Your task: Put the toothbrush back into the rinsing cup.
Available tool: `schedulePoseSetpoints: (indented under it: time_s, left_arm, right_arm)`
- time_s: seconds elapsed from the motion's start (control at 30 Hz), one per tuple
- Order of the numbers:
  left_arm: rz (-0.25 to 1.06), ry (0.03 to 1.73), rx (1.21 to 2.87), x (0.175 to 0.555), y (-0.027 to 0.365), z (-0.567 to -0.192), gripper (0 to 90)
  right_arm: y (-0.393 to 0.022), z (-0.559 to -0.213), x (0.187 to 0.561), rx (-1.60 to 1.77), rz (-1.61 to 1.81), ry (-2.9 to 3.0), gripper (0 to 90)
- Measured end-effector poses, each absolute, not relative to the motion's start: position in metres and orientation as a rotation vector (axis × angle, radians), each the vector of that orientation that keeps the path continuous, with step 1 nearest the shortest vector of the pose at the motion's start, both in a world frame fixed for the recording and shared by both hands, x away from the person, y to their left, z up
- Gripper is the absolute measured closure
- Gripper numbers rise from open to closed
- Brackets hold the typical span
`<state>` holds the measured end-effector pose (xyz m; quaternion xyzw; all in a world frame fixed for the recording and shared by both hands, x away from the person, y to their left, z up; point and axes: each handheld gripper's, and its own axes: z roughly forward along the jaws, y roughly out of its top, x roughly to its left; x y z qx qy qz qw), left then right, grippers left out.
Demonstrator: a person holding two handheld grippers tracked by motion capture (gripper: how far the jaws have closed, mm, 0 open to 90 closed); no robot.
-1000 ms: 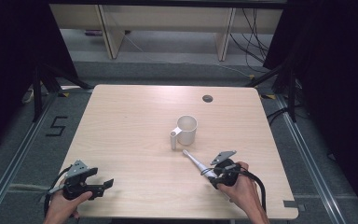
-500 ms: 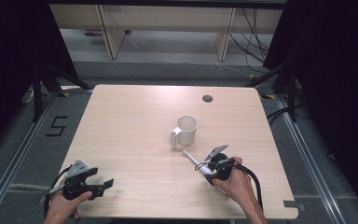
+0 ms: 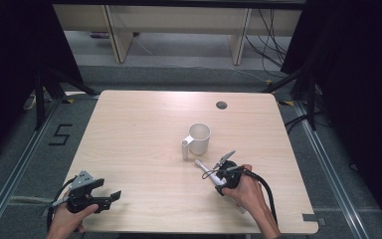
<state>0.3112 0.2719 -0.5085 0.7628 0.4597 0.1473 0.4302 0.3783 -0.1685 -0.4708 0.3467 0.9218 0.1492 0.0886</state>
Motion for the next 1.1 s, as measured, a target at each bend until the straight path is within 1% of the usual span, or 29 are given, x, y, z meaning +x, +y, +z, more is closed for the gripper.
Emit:
schedulePoseSetpoints:
  time_s: [0.43, 0.67, 0.7, 1.1]
  left_arm:
    - [0.369, 1.147, 1.898, 0.311, 0.272, -0.508, 15.2]
    - [0.368, 1.146, 1.897, 0.311, 0.272, -0.508, 15.2]
    - [0.369, 1.145, 1.898, 0.311, 0.272, -0.508, 15.3]
    - [0.367, 1.144, 1.898, 0.311, 0.272, -0.508, 15.2]
  right_arm:
    - [-0.164, -0.478, 0.389, 1.054, 0.306, 2.815, 55.0]
    - [-0.162, -0.477, 0.393, 1.071, 0.240, 2.833, 60.7]
    - [-0.162, -0.476, 0.396, 1.055, 0.226, 2.858, 62.9]
    - [-0.153, -0.475, 0.408, 1.095, 0.082, 2.914, 66.4]
